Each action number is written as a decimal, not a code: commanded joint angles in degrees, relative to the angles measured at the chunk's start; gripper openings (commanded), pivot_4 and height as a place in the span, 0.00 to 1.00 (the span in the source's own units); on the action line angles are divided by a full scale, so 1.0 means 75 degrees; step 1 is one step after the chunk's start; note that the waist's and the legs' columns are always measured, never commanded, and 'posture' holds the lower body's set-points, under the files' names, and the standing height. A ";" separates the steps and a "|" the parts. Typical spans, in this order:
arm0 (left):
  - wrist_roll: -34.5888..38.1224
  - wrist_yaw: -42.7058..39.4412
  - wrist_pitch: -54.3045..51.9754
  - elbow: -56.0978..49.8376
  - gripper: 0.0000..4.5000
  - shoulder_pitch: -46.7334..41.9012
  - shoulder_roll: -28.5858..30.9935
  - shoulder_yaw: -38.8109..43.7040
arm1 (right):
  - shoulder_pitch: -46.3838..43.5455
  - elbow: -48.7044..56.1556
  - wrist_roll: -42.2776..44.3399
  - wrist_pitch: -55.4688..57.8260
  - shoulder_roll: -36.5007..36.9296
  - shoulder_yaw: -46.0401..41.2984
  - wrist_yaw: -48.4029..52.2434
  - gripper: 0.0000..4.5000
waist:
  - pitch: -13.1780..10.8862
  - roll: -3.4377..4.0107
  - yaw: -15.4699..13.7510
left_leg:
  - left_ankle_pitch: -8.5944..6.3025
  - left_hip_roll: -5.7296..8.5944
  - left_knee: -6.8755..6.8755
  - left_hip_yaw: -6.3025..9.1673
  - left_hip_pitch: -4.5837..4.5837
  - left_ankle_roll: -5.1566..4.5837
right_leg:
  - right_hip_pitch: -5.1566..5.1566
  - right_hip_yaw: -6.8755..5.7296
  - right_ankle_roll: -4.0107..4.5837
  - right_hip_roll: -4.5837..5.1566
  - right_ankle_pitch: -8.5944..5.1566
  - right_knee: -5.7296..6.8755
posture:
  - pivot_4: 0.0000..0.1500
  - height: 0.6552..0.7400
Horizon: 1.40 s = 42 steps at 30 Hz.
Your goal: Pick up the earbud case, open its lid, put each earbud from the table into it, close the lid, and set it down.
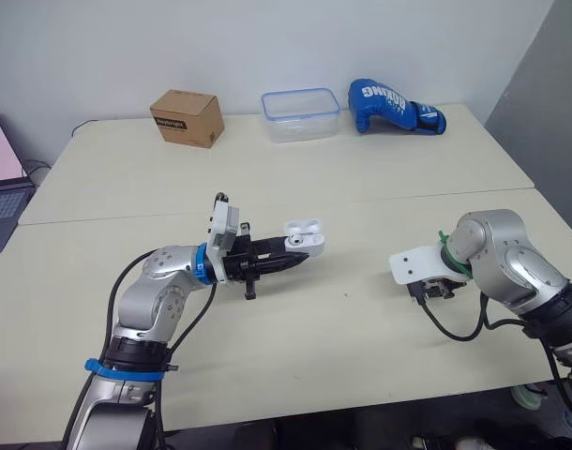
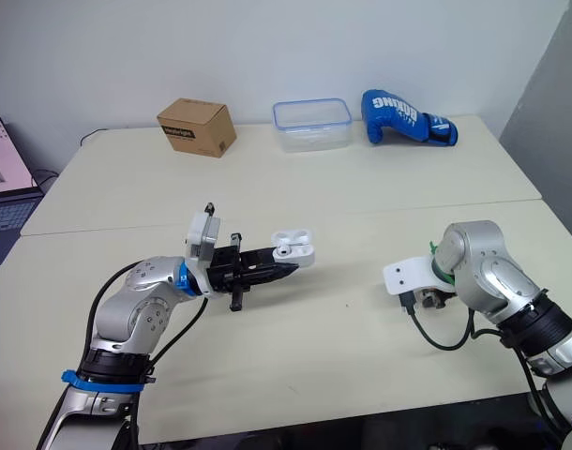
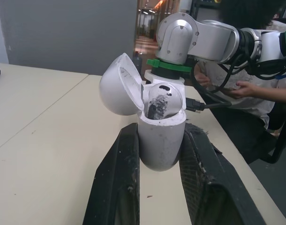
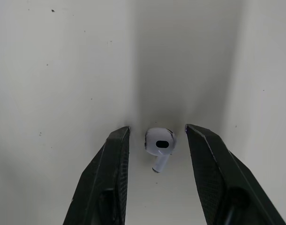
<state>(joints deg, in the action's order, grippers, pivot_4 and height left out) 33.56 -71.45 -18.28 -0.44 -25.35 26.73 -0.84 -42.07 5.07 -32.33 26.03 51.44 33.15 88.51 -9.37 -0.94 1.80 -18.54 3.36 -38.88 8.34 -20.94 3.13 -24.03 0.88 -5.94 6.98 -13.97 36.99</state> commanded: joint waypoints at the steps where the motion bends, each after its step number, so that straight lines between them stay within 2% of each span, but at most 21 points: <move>1: 0.0032 0.0008 0.0103 -0.0292 0.17 -0.0034 0.0012 0.0023 | -0.0146 -0.0032 -0.0080 -0.0105 0.0033 -0.0005 0.0237 0.43 | 0.0000 0.0000 -0.0001 | 0.0000 0.0000 0.0000 0.0000 0.0000 0.0000 | 0.0000 0.0000 0.0000 0.0000 0.0000 0.0001 | 1.00 0.89; 5: 0.0026 0.0017 0.0101 -0.0296 0.17 -0.0031 0.0012 0.0017 | -0.0126 -0.0027 -0.0076 -0.0214 0.0069 -0.0012 0.0256 0.43 | 0.0000 0.0000 0.0000 | 0.0000 0.0000 0.0000 0.0000 0.0000 0.0000 | 0.0000 0.0001 0.0000 0.0000 0.0000 0.0000 | 1.00 0.89; 10: 0.0019 0.0033 0.0096 -0.0308 0.17 -0.0025 0.0013 0.0012 | -0.0116 -0.0041 -0.0082 -0.0287 0.0070 -0.0018 0.0260 0.08 | 0.0000 0.0000 0.0001 | 0.0000 0.0000 0.0000 0.0000 0.0000 0.0000 | -0.0001 0.0000 0.0000 0.0000 0.0000 0.0001 | 1.00 0.89; 23: 0.0001 0.0044 0.0110 -0.0312 0.17 -0.0002 0.0021 0.0013 | -0.0090 0.0067 -0.0064 -0.0162 0.0069 -0.0092 0.0298 0.08 | 0.0000 0.0000 0.0000 | 0.0000 0.0000 0.0000 0.0000 0.0000 0.0000 | -0.0001 0.0000 0.0000 0.0000 0.0000 0.0000 | 1.00 0.89; 29: -0.0019 0.0090 0.0178 -0.0155 0.17 -0.0048 -0.0034 0.0046 | -0.0230 0.0456 0.0384 0.0438 0.0130 -0.0690 0.0279 0.08 | 0.0000 0.0001 -0.0001 | 0.0000 0.0000 0.0001 0.0001 -0.0002 0.0000 | -0.0003 0.0000 0.0000 0.0000 0.0000 0.0000 | 1.00 0.89; 36: -0.0070 0.0061 0.0336 0.0209 0.17 -0.0159 -0.0100 0.0062 | -0.0194 0.1146 0.1418 0.3086 -0.0405 -0.2038 -0.0301 0.08 | 0.0000 0.0001 -0.0013 | 0.0000 0.0001 0.0001 0.0005 -0.0004 0.0000 | -0.0003 -0.0002 0.0001 0.0001 0.0000 0.0001 | 1.00 0.89; 42: -0.0198 -0.0075 0.0558 0.0608 0.17 -0.0267 -0.0176 0.0018 | 0.0494 0.2325 0.2411 0.5482 -0.1139 -0.3160 -0.1358 0.08 | 0.0000 0.0001 -0.0034 | 0.0000 0.0004 0.0002 0.0015 -0.0009 0.0000 | -0.0003 -0.0006 0.0001 0.0002 0.0000 -0.0002 | 1.00 0.89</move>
<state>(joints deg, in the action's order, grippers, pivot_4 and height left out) 32.02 -71.32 -15.54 4.74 -26.04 25.66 -0.84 -38.49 18.83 -16.55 62.13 43.43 12.40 80.72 -9.37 -0.94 1.55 -18.54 3.39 -38.87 8.45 -21.01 3.14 -24.07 0.84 -5.93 7.00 -13.97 37.00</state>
